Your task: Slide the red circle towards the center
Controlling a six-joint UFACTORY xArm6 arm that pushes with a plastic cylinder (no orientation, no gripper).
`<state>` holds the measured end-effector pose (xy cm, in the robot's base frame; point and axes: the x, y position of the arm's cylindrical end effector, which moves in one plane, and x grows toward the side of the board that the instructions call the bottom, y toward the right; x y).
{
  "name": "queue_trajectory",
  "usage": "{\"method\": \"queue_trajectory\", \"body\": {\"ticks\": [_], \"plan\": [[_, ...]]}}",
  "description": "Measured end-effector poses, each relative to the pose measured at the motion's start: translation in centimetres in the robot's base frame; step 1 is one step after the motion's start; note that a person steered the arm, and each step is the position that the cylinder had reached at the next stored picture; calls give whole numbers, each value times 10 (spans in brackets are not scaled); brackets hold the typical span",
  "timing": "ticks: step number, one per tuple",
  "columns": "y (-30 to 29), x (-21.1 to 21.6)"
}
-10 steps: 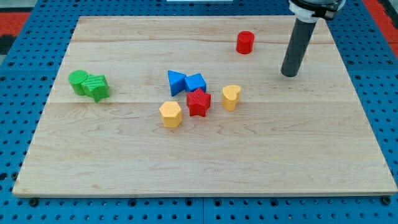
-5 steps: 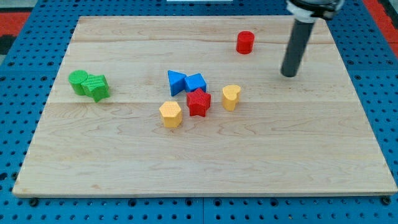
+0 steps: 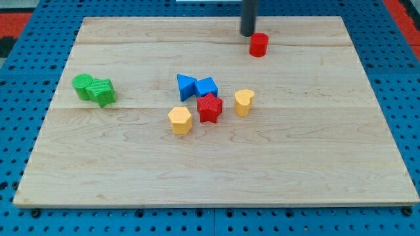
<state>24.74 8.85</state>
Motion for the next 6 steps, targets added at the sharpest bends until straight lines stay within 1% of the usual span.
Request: {"method": "queue_trajectory", "body": {"ticks": [1,2,3,4,5,6], "plan": [[-8,36],[-16,51],[30,114],[22,76],[58,51],[102,115]]}}
